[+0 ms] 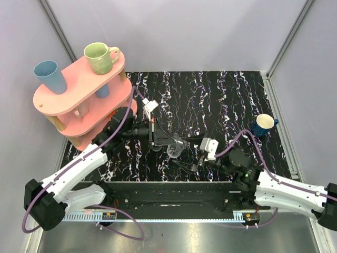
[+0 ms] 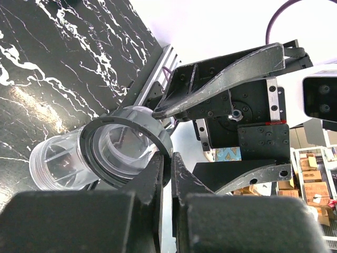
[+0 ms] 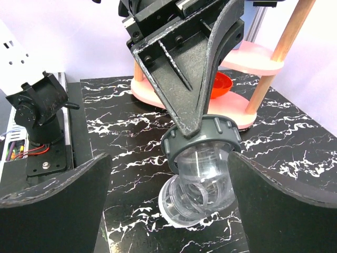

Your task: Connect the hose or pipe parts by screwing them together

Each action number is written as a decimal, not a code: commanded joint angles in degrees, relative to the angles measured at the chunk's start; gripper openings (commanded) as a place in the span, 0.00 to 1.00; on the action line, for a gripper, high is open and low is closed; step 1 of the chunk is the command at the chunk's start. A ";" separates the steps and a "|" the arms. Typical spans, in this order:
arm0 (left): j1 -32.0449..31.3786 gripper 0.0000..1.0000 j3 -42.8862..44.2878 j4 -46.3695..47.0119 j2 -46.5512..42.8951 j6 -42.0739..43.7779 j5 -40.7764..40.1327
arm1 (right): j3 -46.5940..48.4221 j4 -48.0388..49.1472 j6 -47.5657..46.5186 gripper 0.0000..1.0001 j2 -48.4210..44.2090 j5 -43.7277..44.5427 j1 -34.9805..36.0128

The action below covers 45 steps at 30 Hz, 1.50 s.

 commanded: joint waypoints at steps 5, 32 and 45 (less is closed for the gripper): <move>-0.10 0.00 -1.36 6.16 -2.79 -2.25 1.89 | 1.43 3.98 -3.27 1.00 -0.38 3.55 0.06; -0.71 0.00 -5.84 10.91 -6.04 -5.59 4.88 | 7.14 0.90 -4.24 0.90 8.40 0.49 0.06; -0.62 0.55 -3.22 -0.47 -6.22 0.99 -0.46 | 4.51 3.09 -3.10 0.30 5.77 2.06 0.06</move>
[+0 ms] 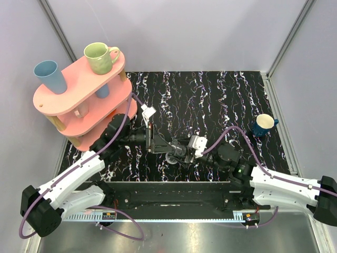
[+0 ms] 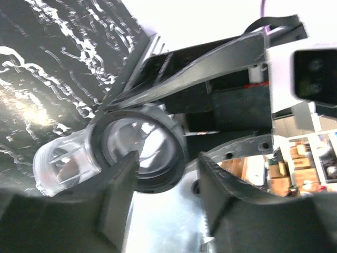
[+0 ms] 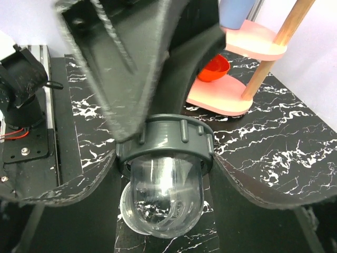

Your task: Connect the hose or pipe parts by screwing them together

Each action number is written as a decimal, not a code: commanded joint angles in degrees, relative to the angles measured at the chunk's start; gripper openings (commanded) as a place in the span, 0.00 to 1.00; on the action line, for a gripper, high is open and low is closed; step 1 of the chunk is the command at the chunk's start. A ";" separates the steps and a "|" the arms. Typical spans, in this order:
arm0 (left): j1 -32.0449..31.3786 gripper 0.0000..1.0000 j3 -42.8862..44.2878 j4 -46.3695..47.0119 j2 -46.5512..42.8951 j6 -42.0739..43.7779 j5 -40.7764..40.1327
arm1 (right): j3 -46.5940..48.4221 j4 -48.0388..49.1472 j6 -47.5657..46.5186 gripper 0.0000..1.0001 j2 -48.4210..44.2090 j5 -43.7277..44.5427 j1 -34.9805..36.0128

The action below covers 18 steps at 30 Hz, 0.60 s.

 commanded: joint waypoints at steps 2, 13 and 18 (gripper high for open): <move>-0.19 0.77 5.36 -9.59 -1.32 7.85 -5.72 | -1.04 4.87 1.43 0.29 -3.89 3.01 0.17; -0.10 0.90 21.36 -39.91 7.35 24.82 -33.66 | -4.73 -9.80 8.80 0.26 -16.54 11.98 0.17; -0.10 0.85 25.41 -46.34 16.68 28.25 -48.00 | -7.90 -14.11 10.48 0.26 -27.69 12.42 0.17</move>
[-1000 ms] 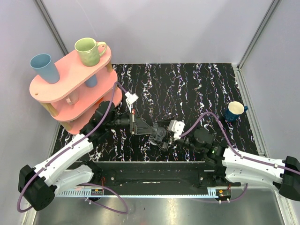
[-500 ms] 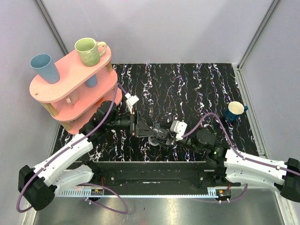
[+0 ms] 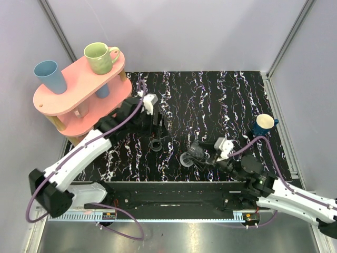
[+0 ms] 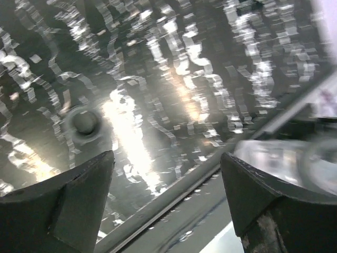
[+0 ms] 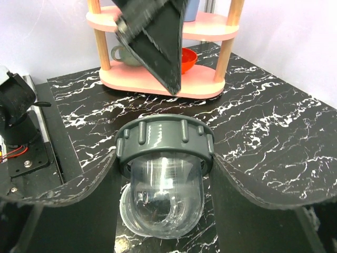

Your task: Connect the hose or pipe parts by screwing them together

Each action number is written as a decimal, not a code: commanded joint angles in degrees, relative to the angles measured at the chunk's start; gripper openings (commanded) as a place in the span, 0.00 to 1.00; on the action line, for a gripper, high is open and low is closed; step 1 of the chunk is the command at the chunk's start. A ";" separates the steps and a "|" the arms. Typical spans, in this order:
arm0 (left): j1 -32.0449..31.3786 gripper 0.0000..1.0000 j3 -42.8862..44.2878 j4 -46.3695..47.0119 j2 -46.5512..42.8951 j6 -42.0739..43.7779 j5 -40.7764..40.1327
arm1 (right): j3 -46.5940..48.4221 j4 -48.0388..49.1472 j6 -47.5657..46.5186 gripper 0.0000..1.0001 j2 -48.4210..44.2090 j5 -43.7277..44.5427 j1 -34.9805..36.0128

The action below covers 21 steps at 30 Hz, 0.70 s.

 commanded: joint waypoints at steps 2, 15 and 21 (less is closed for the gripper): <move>0.06 0.82 3.60 -9.60 11.67 6.12 -18.31 | -2.46 -4.87 2.77 0.26 -9.66 3.70 0.19; -0.03 0.79 7.12 -8.03 31.55 14.72 -16.21 | -2.12 -4.79 2.24 0.27 -9.51 2.04 0.19; -0.03 0.76 7.65 -7.06 34.63 16.58 -15.95 | -2.82 -4.27 2.15 0.27 -10.20 2.04 0.19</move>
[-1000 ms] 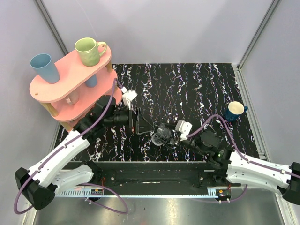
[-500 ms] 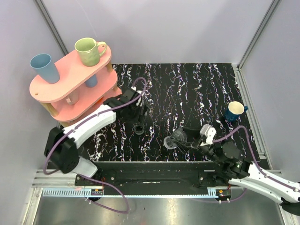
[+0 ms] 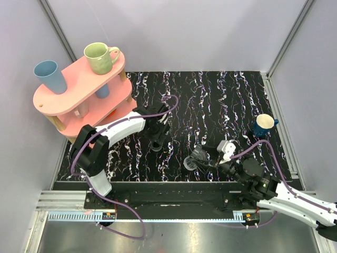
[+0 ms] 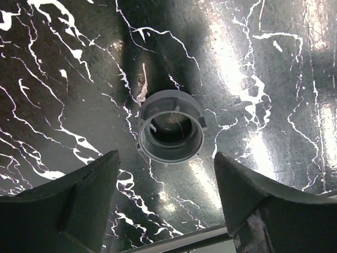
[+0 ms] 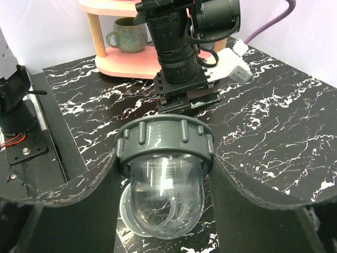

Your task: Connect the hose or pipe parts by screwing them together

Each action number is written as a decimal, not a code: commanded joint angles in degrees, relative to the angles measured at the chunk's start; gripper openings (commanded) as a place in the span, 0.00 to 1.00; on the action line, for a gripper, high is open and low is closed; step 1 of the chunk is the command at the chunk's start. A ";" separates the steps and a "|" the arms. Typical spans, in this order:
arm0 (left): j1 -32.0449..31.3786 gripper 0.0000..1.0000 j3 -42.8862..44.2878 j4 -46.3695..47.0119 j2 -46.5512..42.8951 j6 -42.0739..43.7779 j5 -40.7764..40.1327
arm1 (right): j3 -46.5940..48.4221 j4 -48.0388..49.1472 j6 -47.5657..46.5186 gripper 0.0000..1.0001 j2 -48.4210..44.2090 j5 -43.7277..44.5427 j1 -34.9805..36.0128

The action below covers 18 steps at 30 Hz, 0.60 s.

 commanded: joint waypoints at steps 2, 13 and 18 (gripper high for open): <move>-0.08 0.75 1.72 2.47 1.94 3.49 3.26 | 0.87 2.79 -0.23 0.27 -1.46 0.20 0.10; -0.08 0.70 2.87 2.21 4.84 4.28 2.05 | 0.78 2.53 -0.23 0.27 -1.47 0.55 0.19; -0.08 0.68 2.78 2.30 6.24 4.46 1.61 | 0.70 2.53 -0.41 0.27 -1.46 1.17 0.10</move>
